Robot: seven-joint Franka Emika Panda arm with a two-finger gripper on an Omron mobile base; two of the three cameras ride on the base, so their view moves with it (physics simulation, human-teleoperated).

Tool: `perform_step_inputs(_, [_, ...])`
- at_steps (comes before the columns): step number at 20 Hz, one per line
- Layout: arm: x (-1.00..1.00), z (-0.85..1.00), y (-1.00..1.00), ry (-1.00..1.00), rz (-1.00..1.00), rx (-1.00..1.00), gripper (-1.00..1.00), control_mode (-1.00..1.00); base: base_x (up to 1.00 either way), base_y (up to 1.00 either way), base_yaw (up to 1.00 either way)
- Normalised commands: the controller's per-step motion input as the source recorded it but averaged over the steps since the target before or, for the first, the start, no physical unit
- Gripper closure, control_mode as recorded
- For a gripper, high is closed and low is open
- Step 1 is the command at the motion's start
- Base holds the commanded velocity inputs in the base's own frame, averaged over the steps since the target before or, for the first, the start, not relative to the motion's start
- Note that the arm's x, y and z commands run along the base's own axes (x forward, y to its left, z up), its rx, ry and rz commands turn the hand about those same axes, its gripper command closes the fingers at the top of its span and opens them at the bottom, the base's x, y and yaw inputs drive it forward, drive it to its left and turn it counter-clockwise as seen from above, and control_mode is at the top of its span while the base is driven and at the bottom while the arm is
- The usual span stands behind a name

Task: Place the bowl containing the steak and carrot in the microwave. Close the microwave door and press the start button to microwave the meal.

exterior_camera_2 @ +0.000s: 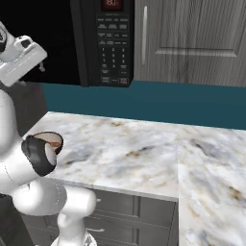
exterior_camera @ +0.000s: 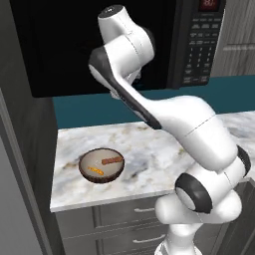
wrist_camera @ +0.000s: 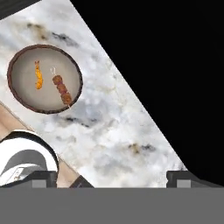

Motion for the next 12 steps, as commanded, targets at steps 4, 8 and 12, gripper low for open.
perform_step_inputs(4, [-0.22,-0.96,-0.17,-0.87,-0.22,0.13,-1.00,-1.00,0.00,0.00,0.00])
perform_step_inputs(8, [-0.29,-0.01,-0.28,-0.69,-0.05,0.29,-1.00,-1.00,0.00,0.00,0.00])
perform_step_inputs(12, [-0.70,0.77,-0.20,-0.39,0.04,0.31,-1.00,-1.00,0.00,0.00,0.00])
